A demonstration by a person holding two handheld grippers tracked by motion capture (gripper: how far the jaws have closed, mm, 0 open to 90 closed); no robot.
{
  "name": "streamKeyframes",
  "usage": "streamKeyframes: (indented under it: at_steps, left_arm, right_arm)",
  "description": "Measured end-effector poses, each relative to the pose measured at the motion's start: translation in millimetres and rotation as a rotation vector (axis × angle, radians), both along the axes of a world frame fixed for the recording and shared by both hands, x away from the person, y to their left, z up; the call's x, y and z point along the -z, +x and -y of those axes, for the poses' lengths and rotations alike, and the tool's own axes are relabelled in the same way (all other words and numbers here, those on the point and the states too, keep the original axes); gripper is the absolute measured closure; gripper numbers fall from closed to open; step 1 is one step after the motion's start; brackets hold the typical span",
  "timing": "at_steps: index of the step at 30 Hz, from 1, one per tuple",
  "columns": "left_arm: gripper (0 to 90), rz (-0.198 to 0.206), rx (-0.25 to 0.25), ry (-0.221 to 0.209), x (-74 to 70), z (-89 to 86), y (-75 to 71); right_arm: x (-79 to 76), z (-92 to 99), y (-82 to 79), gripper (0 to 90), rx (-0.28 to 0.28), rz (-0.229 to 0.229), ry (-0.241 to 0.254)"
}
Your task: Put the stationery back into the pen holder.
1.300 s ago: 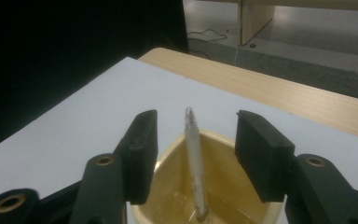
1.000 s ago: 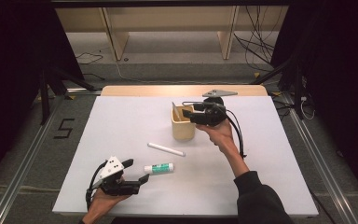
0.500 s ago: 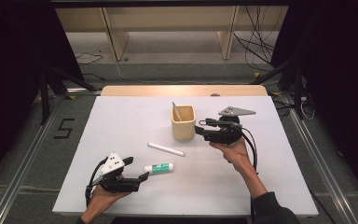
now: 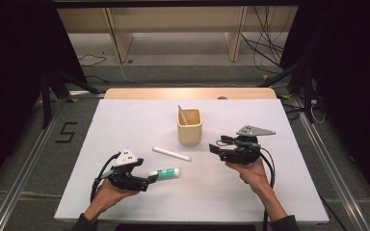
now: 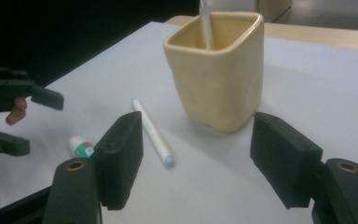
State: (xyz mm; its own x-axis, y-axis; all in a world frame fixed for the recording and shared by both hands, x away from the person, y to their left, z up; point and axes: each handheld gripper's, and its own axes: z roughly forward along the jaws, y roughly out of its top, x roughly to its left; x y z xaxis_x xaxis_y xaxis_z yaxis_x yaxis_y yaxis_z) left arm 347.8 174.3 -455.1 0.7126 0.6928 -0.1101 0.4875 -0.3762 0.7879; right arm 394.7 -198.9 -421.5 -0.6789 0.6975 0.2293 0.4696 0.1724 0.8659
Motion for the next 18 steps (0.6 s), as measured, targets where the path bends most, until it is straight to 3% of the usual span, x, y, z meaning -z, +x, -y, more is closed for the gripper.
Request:
streamKeyframes:
  at_steps: [8,18]
  left_arm:
    - [16.2,-0.035,0.042,0.086,-5.3,11.1,9.6]
    - [16.4,-0.079,0.068,0.148,-4.5,15.8,20.7]
  right_arm:
    - [11.3,4.7,-11.8,34.6,-0.009,-0.013,-0.005]
    - [15.7,9.9,-21.0,33.4,-0.007,-0.001,-0.001]
